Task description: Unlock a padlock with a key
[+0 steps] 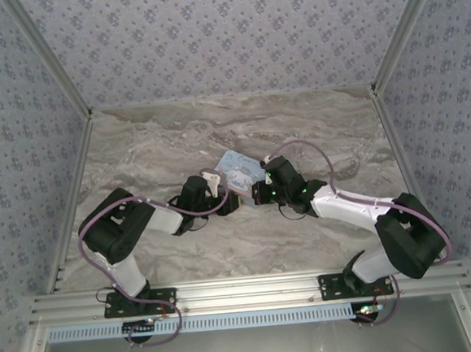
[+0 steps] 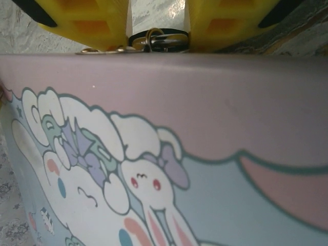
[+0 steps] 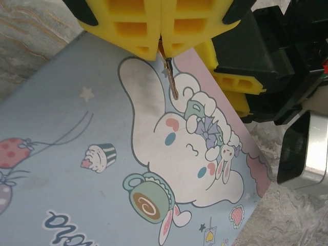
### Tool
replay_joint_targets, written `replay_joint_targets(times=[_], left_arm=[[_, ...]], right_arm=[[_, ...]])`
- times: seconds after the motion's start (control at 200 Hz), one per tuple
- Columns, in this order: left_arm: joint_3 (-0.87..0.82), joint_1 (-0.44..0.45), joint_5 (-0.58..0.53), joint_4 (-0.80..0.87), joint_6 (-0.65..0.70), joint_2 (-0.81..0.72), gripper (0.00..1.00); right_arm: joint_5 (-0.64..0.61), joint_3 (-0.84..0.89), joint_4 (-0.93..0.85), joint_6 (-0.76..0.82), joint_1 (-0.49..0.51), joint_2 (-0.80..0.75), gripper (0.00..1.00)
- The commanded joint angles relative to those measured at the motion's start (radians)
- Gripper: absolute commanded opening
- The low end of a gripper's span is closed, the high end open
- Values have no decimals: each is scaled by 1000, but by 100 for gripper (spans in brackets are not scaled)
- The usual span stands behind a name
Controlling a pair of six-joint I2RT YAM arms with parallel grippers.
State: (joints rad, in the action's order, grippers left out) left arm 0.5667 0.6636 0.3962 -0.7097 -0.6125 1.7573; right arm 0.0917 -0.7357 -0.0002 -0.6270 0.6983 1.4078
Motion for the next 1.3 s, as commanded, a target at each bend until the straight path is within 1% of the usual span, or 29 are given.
replay_joint_targets(times=[0.0, 0.14, 0.26, 0.32, 0.355, 0.525, 0.58, 0.73, 1.069, 1.299], left_arm=[[9, 8, 15, -116, -22, 2, 27], [7, 8, 27, -105, -45, -4, 27], [9, 10, 33, -78, -55, -11, 27], [7, 10, 34, -69, -56, -16, 27], [8, 11, 32, -62, -57, -19, 27], [22, 11, 34, -31, -62, -53, 27], [27, 11, 33, -26, -60, -60, 27], [31, 16, 15, -9, -53, -64, 27], [19, 28, 21, 35, -39, -73, 27], [39, 27, 40, 83, -25, -97, 27]], right_arm=[[-38, 40, -111, -21, 9, -12, 0], [-48, 57, -89, -11, 15, -55, 0], [-53, 84, -49, -11, 6, -127, 0], [-33, 97, -48, -11, -18, -169, 0], [-30, 102, -65, 25, -34, -194, 0], [1, 153, -127, 27, -115, -322, 0], [9, 163, -142, 26, -122, -352, 0], [16, 150, -211, 43, -130, -378, 0], [-4, 184, -226, 13, -121, -456, 0], [3, 178, -225, 12, -106, -467, 0]])
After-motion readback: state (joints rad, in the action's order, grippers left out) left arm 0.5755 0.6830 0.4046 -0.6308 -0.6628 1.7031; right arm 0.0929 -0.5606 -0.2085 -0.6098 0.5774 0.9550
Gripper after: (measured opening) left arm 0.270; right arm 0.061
